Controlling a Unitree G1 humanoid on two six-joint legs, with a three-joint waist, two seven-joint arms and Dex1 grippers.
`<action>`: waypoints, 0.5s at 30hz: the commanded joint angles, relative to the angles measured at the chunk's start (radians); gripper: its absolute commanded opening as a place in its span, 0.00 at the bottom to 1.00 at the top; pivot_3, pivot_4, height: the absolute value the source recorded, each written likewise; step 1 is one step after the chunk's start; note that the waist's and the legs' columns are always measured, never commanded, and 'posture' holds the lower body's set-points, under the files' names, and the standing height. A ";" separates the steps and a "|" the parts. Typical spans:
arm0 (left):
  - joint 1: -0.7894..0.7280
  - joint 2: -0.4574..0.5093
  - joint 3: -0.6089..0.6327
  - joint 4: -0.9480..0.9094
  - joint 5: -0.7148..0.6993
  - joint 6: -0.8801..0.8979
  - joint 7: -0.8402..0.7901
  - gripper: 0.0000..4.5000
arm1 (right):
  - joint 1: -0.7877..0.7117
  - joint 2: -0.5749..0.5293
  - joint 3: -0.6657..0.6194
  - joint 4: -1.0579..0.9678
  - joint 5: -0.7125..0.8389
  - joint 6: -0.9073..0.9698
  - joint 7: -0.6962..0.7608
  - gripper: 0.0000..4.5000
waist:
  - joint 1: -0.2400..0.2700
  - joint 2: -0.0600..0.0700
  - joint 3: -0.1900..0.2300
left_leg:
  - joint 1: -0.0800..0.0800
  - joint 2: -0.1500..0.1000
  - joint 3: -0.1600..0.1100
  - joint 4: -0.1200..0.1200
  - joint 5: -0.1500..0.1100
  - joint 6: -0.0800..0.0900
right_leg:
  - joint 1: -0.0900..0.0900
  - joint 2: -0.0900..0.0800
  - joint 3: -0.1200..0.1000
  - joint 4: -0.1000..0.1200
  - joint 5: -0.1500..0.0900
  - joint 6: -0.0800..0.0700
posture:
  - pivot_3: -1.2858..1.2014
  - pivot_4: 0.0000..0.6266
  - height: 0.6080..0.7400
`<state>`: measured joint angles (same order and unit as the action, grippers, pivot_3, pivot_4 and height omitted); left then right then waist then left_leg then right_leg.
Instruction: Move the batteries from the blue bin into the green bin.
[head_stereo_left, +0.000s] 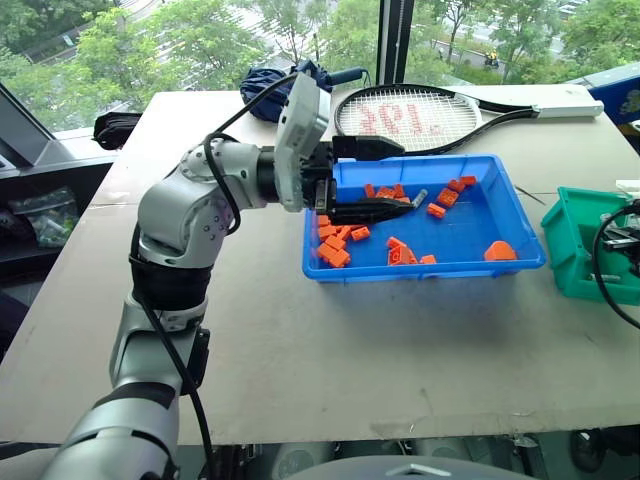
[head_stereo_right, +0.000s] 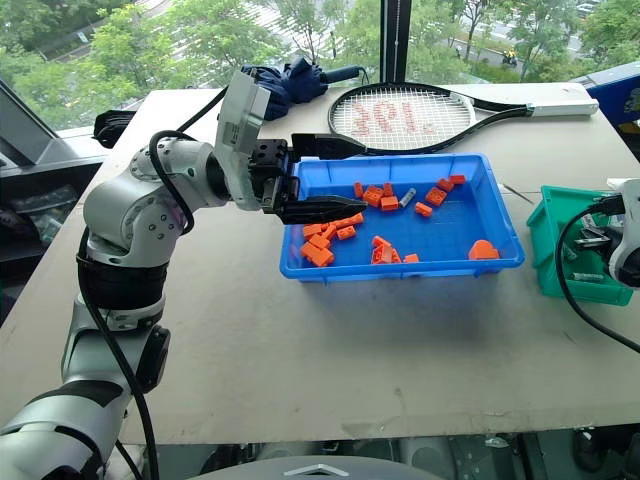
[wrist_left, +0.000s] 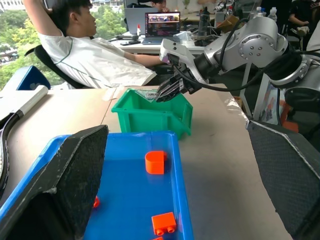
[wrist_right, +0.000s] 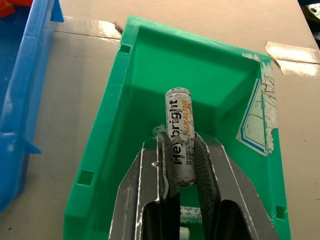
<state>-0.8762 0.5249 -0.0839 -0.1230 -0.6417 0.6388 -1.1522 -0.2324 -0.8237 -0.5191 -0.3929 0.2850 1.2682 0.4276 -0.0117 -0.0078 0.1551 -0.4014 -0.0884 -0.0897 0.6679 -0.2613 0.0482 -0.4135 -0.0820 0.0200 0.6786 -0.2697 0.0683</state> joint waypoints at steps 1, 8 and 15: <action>-0.036 -0.006 0.008 0.008 0.010 -0.033 -0.009 1.00 | 0.036 -0.049 -0.028 0.005 -0.024 -0.070 0.007 0.32 | 0.002 0.000 0.000 | 0.000 0.000 0.000 0.000 0.000 0.000 | 0.000 0.000 0.000 0.000 0.000 0.000 | 0.52 0.24 1.00; 0.015 0.078 0.022 0.012 0.044 -0.036 -0.041 1.00 | -0.100 0.018 0.038 -0.019 0.009 -0.106 -0.047 0.74 | -0.009 0.000 0.000 | 0.001 0.001 0.001 0.000 0.000 0.000 | 0.000 0.001 0.002 0.000 0.000 0.000 | 0.52 0.24 1.00; 0.095 0.202 0.070 0.012 0.067 -0.042 -0.050 1.00 | -0.345 0.319 0.252 -0.039 0.066 -0.056 -0.136 0.74 | -0.027 0.001 0.000 | 0.002 0.003 0.001 -0.002 0.000 0.000 | -0.001 0.003 0.002 0.000 0.000 0.000 | 0.52 0.24 1.00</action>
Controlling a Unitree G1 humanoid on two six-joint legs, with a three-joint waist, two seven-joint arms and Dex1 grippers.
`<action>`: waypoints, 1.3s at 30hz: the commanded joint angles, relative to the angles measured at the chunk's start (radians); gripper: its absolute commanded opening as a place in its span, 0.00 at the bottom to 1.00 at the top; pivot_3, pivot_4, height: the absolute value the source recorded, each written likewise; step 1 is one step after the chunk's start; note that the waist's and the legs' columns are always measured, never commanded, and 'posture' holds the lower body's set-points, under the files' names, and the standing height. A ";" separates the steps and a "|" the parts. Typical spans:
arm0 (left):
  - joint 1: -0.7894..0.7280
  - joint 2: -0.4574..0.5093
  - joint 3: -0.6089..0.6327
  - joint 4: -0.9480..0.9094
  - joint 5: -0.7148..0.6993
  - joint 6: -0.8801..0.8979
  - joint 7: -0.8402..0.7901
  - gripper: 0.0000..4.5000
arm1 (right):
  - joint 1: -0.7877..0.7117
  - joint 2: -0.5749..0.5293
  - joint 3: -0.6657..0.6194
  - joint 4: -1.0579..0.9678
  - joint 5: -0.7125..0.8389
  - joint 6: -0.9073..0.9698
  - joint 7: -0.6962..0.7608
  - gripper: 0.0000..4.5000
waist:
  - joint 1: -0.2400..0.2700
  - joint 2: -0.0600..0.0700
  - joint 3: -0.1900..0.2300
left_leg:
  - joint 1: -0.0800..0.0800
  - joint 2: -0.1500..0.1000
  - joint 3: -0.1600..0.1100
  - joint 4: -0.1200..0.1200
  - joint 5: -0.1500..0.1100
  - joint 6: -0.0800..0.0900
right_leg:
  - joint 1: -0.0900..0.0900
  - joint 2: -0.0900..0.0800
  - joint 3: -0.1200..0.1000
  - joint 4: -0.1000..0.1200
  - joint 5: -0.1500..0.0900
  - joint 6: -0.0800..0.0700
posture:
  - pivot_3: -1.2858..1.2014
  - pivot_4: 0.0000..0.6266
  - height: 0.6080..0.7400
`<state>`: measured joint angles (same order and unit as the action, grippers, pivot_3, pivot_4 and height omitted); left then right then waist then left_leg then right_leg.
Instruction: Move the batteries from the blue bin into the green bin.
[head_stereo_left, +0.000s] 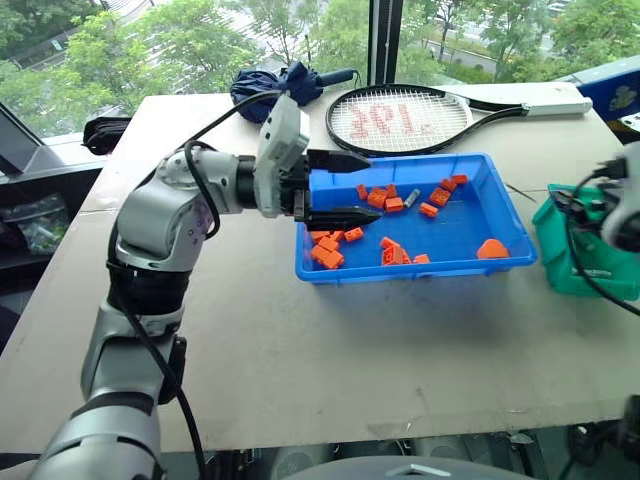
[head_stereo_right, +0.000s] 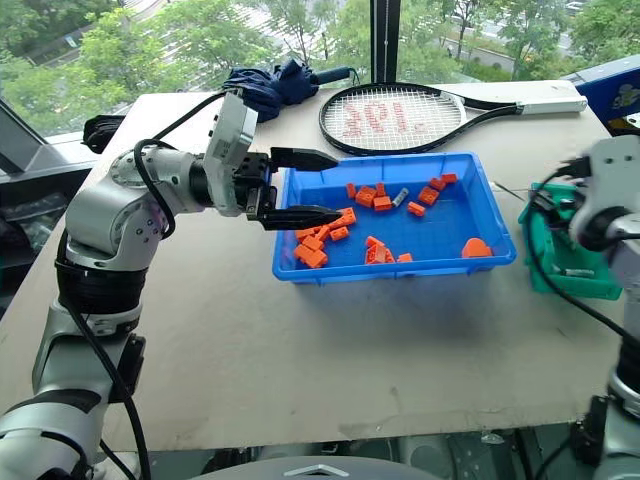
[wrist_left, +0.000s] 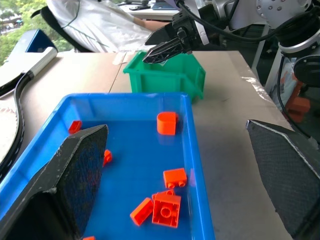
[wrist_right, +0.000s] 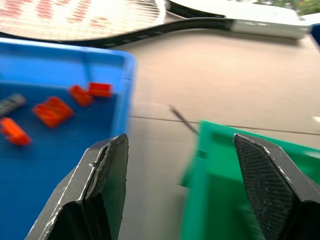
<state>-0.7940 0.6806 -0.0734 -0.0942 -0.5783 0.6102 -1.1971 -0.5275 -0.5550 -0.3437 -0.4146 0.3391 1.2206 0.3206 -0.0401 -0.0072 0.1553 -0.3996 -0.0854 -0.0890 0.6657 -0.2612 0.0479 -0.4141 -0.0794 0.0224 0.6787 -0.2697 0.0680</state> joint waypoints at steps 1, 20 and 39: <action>0.021 0.062 0.062 -0.017 0.010 -0.016 -0.008 1.00 | -0.061 0.069 0.112 0.002 0.003 -0.027 -0.031 0.74 | 0.004 0.000 0.000 | 0.000 0.000 0.000 0.000 0.000 0.000 | -0.001 0.000 0.000 0.000 0.000 0.000 | 0.52 0.24 1.00; 0.086 0.155 0.118 -0.047 0.023 -0.019 0.019 1.00 | -0.309 0.249 0.419 0.732 -0.165 -0.521 0.074 0.74 | -0.001 0.000 0.000 | -0.002 -0.003 -0.002 0.000 0.000 0.000 | -0.002 -0.001 -0.003 0.000 0.000 0.000 | 0.52 0.24 1.00; 0.101 0.154 0.127 -0.073 0.016 -0.012 0.050 1.00 | -0.440 0.304 0.406 1.100 -0.269 -0.640 0.041 0.74 | -0.004 0.000 0.000 | -0.002 -0.002 -0.001 0.000 0.000 0.000 | -0.003 -0.001 -0.001 0.000 0.000 0.000 | 0.52 0.24 1.00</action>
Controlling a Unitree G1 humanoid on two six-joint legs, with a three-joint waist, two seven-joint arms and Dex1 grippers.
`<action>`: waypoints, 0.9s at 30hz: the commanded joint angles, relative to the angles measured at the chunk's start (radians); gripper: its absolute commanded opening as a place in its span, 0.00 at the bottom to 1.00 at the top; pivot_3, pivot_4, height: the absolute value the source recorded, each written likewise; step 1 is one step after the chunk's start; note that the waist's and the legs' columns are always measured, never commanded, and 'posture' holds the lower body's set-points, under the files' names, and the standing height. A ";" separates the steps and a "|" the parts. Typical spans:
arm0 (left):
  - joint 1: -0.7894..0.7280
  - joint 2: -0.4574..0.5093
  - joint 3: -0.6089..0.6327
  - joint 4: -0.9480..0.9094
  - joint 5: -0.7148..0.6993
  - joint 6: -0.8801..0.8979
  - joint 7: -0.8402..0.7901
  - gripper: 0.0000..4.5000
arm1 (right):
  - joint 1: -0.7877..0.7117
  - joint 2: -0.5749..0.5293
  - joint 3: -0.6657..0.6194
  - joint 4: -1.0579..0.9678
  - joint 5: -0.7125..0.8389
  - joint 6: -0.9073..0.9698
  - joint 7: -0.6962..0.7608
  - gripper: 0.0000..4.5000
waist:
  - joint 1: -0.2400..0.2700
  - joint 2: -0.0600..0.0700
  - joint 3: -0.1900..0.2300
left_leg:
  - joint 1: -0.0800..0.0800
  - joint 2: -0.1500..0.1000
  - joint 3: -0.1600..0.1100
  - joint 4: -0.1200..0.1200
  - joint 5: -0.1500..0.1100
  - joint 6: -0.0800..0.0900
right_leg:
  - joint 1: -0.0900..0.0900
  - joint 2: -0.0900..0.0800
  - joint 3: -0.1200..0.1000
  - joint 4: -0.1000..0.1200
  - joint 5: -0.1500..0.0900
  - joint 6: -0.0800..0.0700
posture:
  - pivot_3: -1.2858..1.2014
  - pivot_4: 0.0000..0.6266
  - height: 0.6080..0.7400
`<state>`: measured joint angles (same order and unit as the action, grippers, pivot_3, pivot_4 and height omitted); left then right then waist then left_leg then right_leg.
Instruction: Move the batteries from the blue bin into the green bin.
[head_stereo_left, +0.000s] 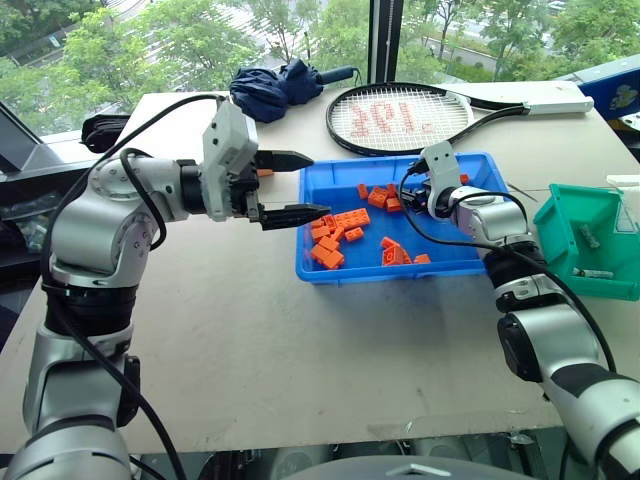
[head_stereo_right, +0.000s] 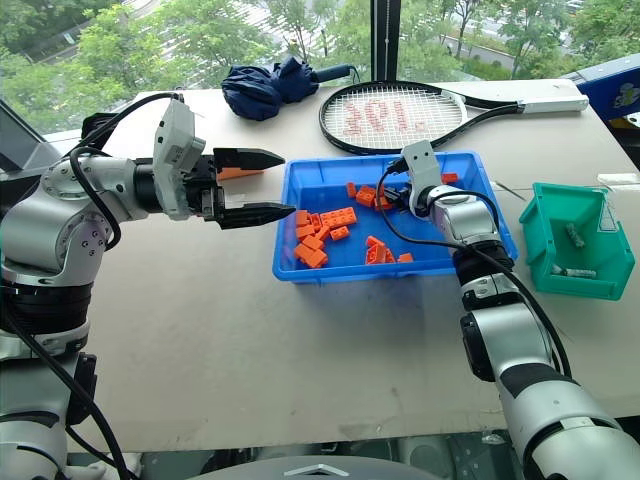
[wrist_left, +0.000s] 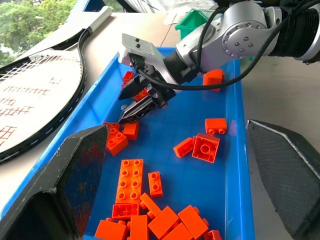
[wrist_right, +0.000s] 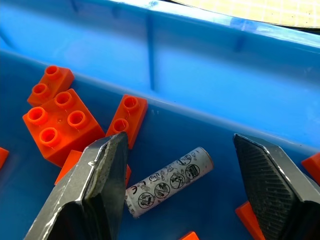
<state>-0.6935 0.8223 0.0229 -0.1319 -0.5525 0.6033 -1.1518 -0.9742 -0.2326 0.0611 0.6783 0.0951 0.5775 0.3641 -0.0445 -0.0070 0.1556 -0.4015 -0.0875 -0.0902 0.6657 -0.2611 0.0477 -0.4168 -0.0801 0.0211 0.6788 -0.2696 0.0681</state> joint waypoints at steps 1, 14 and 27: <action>0.002 0.012 0.031 -0.037 -0.011 -0.004 0.005 1.00 | 0.009 -0.020 0.000 0.001 -0.026 0.010 0.000 0.74 | 0.000 0.000 0.000 | 0.000 0.000 0.000 0.000 0.000 0.000 | 0.000 0.000 0.000 0.000 0.000 0.000 | 0.52 0.24 1.00; -0.008 0.000 0.019 -0.026 -0.003 -0.015 0.005 1.00 | 0.017 -0.046 -0.013 -0.028 -0.007 0.080 0.049 0.74 | 0.000 0.000 0.000 | 0.000 0.000 0.000 0.000 0.000 0.000 | 0.000 0.000 0.000 0.000 0.000 0.000 | 0.52 0.24 1.00; -0.006 -0.002 0.020 -0.029 -0.004 -0.014 0.008 1.00 | 0.081 -0.051 -0.002 -0.234 0.006 0.217 0.112 0.74 | 0.000 0.000 0.000 | 0.000 0.000 0.000 0.000 0.000 0.000 | 0.000 0.000 0.000 0.000 0.000 0.000 | 0.52 0.24 1.00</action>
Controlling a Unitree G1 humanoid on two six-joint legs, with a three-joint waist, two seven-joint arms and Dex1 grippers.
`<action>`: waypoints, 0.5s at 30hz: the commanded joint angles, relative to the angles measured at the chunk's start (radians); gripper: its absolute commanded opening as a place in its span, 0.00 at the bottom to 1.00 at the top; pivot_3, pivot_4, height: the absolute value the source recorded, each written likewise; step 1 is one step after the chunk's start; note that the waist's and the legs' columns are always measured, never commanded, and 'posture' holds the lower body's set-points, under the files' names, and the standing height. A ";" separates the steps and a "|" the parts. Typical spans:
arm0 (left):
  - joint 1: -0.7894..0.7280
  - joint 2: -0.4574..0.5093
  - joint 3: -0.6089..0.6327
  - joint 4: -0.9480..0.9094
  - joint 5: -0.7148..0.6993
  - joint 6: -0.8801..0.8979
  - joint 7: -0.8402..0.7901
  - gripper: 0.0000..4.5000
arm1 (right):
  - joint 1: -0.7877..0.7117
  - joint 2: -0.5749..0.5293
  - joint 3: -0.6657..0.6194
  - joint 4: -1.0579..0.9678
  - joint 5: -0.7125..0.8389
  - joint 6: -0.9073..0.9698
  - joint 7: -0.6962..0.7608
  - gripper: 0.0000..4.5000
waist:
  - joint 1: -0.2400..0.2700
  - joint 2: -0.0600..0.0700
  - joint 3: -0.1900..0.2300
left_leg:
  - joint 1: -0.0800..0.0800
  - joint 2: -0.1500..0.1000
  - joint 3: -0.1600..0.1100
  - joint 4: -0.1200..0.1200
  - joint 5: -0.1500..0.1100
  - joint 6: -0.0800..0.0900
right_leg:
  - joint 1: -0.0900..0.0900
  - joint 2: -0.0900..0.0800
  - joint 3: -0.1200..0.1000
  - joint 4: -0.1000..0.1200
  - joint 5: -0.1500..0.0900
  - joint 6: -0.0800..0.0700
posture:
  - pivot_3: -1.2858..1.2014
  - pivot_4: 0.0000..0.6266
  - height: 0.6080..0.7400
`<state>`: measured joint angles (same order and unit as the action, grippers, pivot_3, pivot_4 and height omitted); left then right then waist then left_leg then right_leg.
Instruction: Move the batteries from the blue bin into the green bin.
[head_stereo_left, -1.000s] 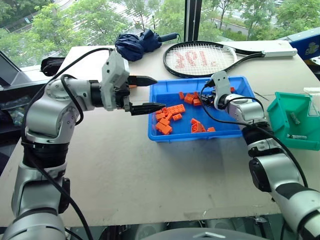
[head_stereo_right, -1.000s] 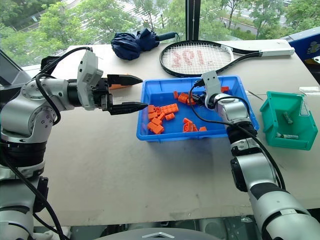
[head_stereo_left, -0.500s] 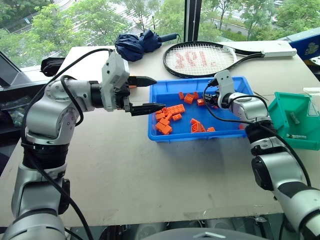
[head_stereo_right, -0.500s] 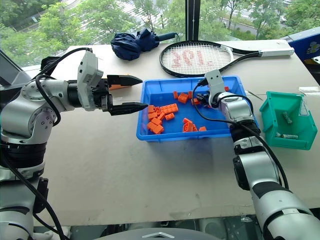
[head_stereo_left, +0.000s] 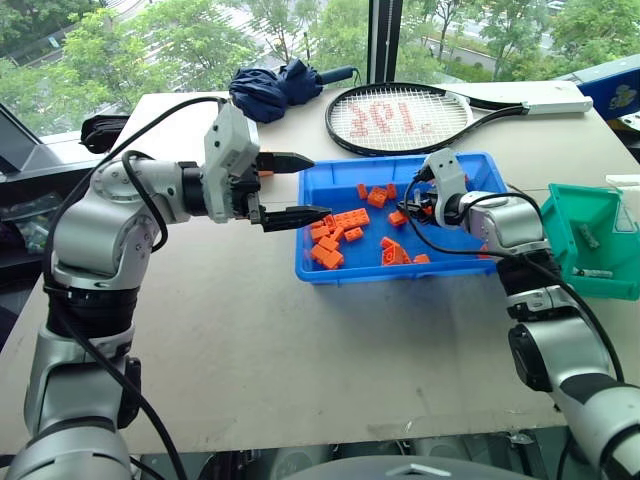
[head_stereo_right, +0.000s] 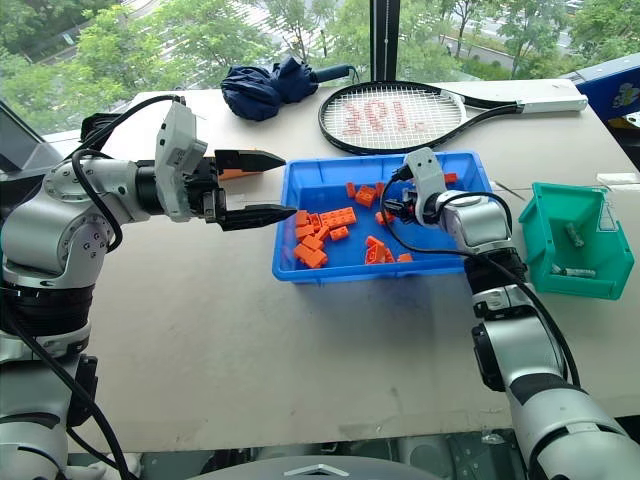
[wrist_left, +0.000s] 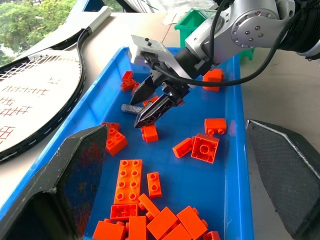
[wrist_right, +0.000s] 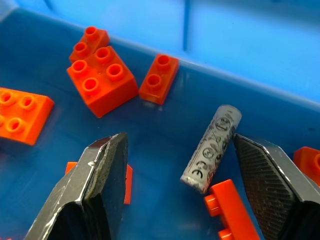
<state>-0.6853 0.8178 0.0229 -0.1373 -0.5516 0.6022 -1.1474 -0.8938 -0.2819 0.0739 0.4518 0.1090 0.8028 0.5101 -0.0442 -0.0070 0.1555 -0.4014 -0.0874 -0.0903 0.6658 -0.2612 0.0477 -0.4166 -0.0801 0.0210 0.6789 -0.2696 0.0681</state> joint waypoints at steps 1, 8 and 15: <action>-0.015 0.002 0.020 -0.023 -0.004 -0.014 0.004 1.00 | -0.008 0.001 -0.029 0.007 -0.013 -0.030 -0.058 0.74 | 0.000 0.000 0.000 | 0.000 0.000 0.000 0.000 0.000 0.000 | 0.000 0.000 0.000 0.000 0.000 0.000 | 0.52 0.24 1.00; -0.019 -0.001 0.018 -0.016 -0.002 -0.019 0.001 1.00 | -0.046 0.010 -0.067 0.067 -0.004 -0.076 -0.103 0.74 | 0.000 0.000 0.000 | 0.000 0.000 0.000 0.000 0.000 0.000 | 0.000 0.000 0.000 0.000 0.000 0.000 | 0.52 0.24 1.00; -0.018 -0.002 0.021 -0.012 -0.001 -0.023 0.000 1.00 | -0.063 0.040 -0.061 0.136 -0.004 -0.104 -0.093 0.74 | -0.001 0.000 0.000 | 0.000 0.000 0.000 0.000 0.000 0.000 | 0.000 0.000 0.000 0.000 0.000 0.000 | 0.52 0.24 1.00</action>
<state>-0.6857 0.8136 0.0229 -0.1362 -0.5504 0.5982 -1.1484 -0.9344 -0.2453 0.0063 0.5753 0.1064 0.7123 0.4127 -0.0452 -0.0070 0.1555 -0.4014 -0.0873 -0.0902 0.6656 -0.2612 0.0477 -0.4167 -0.0801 0.0211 0.6789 -0.2696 0.0681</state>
